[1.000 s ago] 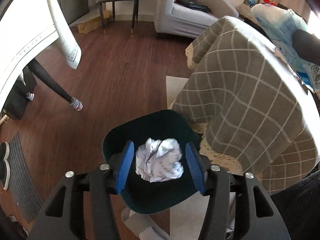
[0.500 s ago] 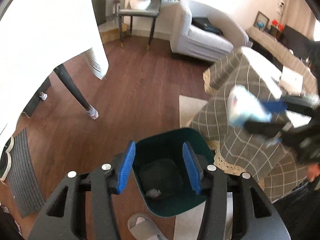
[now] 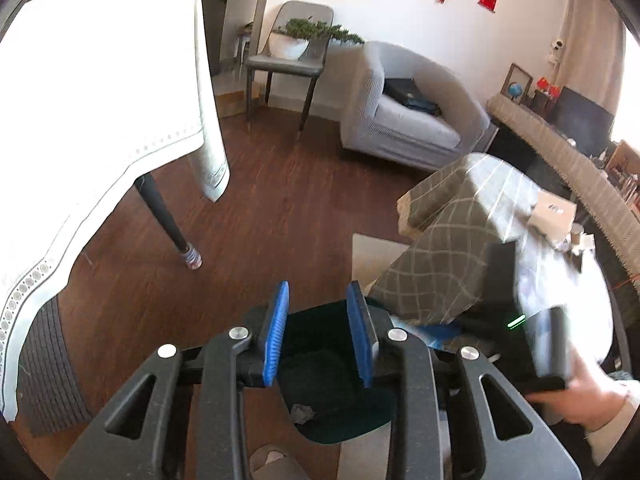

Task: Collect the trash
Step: 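Open the left gripper over the green bin while the right gripper releases the tissue pack into it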

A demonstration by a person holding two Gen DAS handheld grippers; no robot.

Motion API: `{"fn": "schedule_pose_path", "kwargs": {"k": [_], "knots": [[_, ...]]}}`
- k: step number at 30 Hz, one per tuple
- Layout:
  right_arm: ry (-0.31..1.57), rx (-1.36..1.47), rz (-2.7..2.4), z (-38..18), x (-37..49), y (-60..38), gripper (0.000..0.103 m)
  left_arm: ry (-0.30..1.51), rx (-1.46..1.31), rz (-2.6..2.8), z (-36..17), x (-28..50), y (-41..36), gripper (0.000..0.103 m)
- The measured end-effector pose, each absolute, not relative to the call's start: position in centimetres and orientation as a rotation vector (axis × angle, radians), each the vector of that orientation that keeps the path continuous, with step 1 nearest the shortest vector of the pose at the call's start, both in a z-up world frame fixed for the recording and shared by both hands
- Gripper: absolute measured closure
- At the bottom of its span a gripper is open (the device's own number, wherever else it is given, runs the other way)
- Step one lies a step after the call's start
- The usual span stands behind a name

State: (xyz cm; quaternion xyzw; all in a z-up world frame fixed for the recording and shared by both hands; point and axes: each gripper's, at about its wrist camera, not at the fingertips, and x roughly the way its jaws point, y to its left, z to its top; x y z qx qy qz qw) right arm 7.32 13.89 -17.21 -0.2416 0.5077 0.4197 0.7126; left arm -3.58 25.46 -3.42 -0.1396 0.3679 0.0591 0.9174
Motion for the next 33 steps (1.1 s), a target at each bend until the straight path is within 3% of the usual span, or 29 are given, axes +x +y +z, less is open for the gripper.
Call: {"fn": "schedule_pose_path", "kwargs": {"k": [4, 10, 15, 20, 25, 30, 33], "knots": [[1.155, -0.570, 0.910, -19.2, 7.4, 14.0, 0.054, 0.728, -0.283, 0.108, -2.2, -3.7, 24.8, 0.071], [1.170, -0.602, 0.883, -20.7, 7.2, 13.3, 0.043, 0.689, -0.276, 0.094, -0.5, -3.8, 23.9, 0.071], [1.170, -0.593, 0.920, -20.2, 6.8, 13.1, 0.043, 0.654, -0.269, 0.092, 0.8, -3.9, 23.5, 0.071], [1.128, -0.531, 0.984, -17.4, 6.1, 12.7, 0.043, 0.617, -0.251, 0.103, 2.1, -3.9, 23.2, 0.071], [1.057, -0.483, 1.029, -13.7, 5.4, 12.0, 0.056, 0.586, -0.239, 0.105, 3.0, -3.7, 22.5, 0.069], [0.953, -0.411, 1.034, -9.0, 5.6, 9.8, 0.058, 0.570, -0.235, 0.084, 3.5, -3.2, 21.1, 0.063], [0.904, -0.376, 1.011, -6.7, 6.1, 7.6, 0.058, 0.559, -0.230, 0.064, 3.9, -2.7, 19.9, 0.054]]}}
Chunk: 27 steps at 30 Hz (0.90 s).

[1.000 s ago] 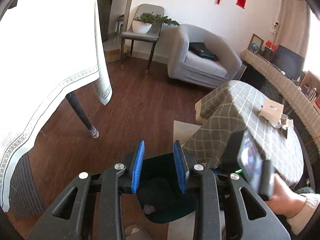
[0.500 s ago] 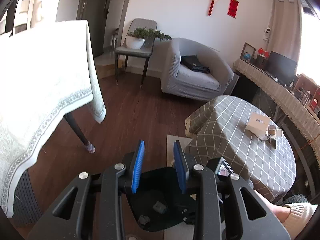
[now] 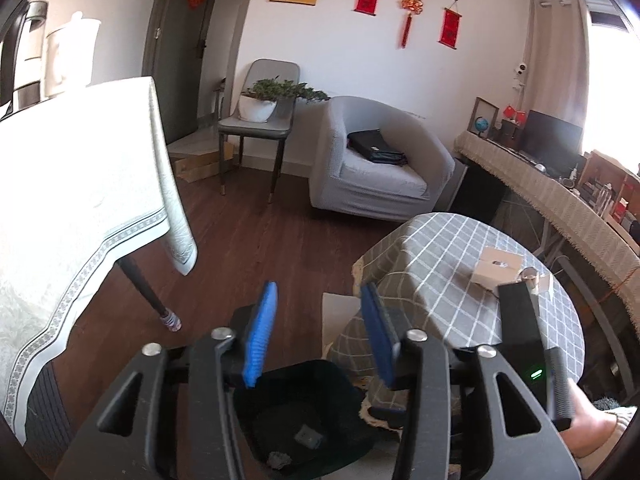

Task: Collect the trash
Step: 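Open the left gripper over the green bin while the right gripper releases the tissue pack into it, then grasp the white cardboard box with the left gripper while the right gripper grasps a brown tape roll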

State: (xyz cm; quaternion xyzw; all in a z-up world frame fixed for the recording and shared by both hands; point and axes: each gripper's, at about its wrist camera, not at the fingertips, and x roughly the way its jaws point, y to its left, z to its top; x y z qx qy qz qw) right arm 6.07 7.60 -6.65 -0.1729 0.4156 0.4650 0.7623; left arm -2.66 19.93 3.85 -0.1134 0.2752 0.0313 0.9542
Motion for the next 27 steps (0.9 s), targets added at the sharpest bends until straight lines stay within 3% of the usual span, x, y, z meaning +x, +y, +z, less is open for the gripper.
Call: {"fn": "schedule_pose_path", "kwargs": {"k": [2, 9, 13, 18, 25, 27], "knots": [[0.877, -0.365, 0.987, -5.5, 6.4, 5.9, 0.058, 0.552, -0.231, 0.044, 4.1, -2.3, 19.2, 0.046], [0.846, -0.322, 0.906, -4.1, 7.1, 0.2, 0.058, 0.553, -0.220, -0.053, 4.3, 0.1, 14.9, 0.037], [0.850, -0.308, 0.843, -4.3, 7.8, -3.3, 0.058, 0.553, -0.206, -0.123, 4.2, 1.7, 11.9, 0.025], [0.840, -0.287, 0.781, -4.2, 8.6, -7.1, 0.058, 0.570, -0.169, -0.185, 3.8, 3.7, 8.7, 0.021], [0.821, -0.218, 0.711, -3.6, 10.0, -12.9, 0.036, 0.624, -0.174, -0.270, 1.9, 6.8, 5.2, 0.015], [0.826, -0.206, 0.682, -3.5, 10.3, -14.3, 0.036, 0.630, -0.173, -0.285, 1.5, 7.6, 4.5, 0.014]]}}
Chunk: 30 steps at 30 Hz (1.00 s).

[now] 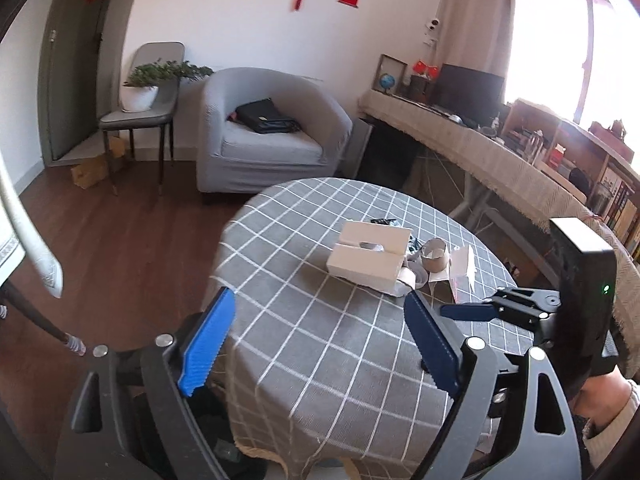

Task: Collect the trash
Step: 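Grasp the white cardboard box with the left gripper while the right gripper grasps a brown tape roll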

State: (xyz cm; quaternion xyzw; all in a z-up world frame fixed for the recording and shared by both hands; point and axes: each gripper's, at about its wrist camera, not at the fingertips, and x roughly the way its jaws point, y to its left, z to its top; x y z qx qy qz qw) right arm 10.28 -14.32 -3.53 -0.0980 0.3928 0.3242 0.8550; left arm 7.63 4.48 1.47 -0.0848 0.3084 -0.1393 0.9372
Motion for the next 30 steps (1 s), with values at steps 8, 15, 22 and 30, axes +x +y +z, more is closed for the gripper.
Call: {"fn": "schedule_pose_path", "kwargs": {"k": [8, 15, 22, 30], "knots": [[0.805, -0.120, 0.620, -3.0, 11.4, -19.6, 0.030, 0.648, -0.130, -0.374, 0.3, 12.3, 0.9, 0.009], [0.797, -0.073, 0.614, -2.8, 11.9, -21.8, 0.029, 0.699, -0.122, -0.426, -1.8, 16.2, -1.0, 0.008], [0.799, -0.034, 0.612, -2.9, 12.4, -23.6, 0.029, 0.752, -0.123, -0.450, -3.5, 18.3, -1.9, 0.008], [0.803, -0.008, 0.600, -2.9, 12.3, -24.9, 0.029, 0.763, -0.144, -0.469, -3.9, 18.9, -2.5, 0.026]]}}
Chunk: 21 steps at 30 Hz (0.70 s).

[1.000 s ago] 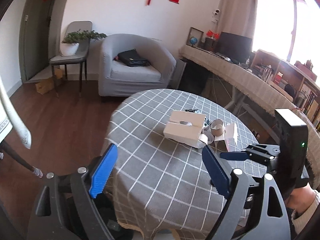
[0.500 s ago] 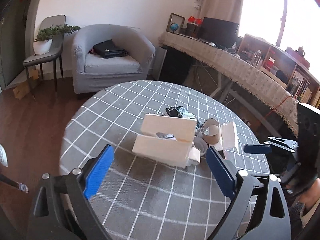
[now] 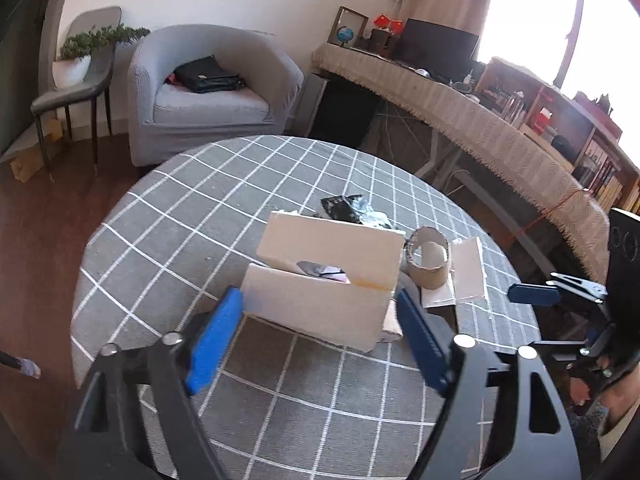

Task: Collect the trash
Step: 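Grasp the white cardboard box with the left gripper while the right gripper grasps a brown tape roll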

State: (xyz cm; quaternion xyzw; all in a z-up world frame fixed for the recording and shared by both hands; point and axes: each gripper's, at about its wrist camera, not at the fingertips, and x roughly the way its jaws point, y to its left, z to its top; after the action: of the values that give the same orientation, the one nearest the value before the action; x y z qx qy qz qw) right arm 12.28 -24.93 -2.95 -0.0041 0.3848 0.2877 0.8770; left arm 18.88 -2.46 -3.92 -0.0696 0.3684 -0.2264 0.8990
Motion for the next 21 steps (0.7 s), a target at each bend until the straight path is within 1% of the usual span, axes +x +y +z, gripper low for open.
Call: {"fn": "schedule_pose_path", "kwargs": {"k": [3, 4, 5, 7, 8, 9, 10, 11, 14, 17, 21], "knots": [[0.801, -0.008, 0.601, -2.8, 12.3, -25.0, 0.029, 0.751, -0.149, -0.478, -3.5, 18.6, -2.5, 0.036], [0.797, -0.009, 0.606, -2.7, 12.2, -24.9, 0.029, 0.747, -0.156, -0.482, -3.3, 18.5, -2.4, 0.042], [0.795, -0.010, 0.608, -2.7, 12.2, -24.9, 0.029, 0.744, -0.161, -0.482, -3.1, 18.3, -2.3, 0.046], [0.795, -0.014, 0.615, -2.6, 12.2, -24.5, 0.029, 0.745, -0.150, -0.474, -2.9, 18.0, -2.4, 0.049], [0.796, -0.016, 0.619, -2.7, 12.1, -24.4, 0.029, 0.757, -0.141, -0.472, -3.2, 18.0, -2.4, 0.047], [0.799, -0.020, 0.620, -2.8, 12.1, -24.1, 0.029, 0.768, -0.138, -0.470, -3.4, 18.0, -2.3, 0.043], [0.802, -0.026, 0.619, -2.9, 12.1, -23.9, 0.029, 0.775, -0.128, -0.456, -3.6, 18.1, -2.4, 0.030], [0.803, -0.029, 0.620, -2.9, 12.2, -23.8, 0.029, 0.772, -0.120, -0.447, -3.7, 18.1, -2.3, 0.026], [0.806, -0.032, 0.619, -3.0, 12.3, -23.6, 0.029, 0.778, -0.116, -0.441, -4.0, 18.3, -2.2, 0.026], [0.807, -0.025, 0.617, -3.0, 12.4, -23.5, 0.029, 0.773, -0.137, -0.445, -4.1, 18.6, -2.0, 0.022], [0.816, -0.035, 0.621, -3.2, 12.4, -23.3, 0.029, 0.791, -0.204, -0.481, -4.7, 19.4, -1.6, 0.021]]}}
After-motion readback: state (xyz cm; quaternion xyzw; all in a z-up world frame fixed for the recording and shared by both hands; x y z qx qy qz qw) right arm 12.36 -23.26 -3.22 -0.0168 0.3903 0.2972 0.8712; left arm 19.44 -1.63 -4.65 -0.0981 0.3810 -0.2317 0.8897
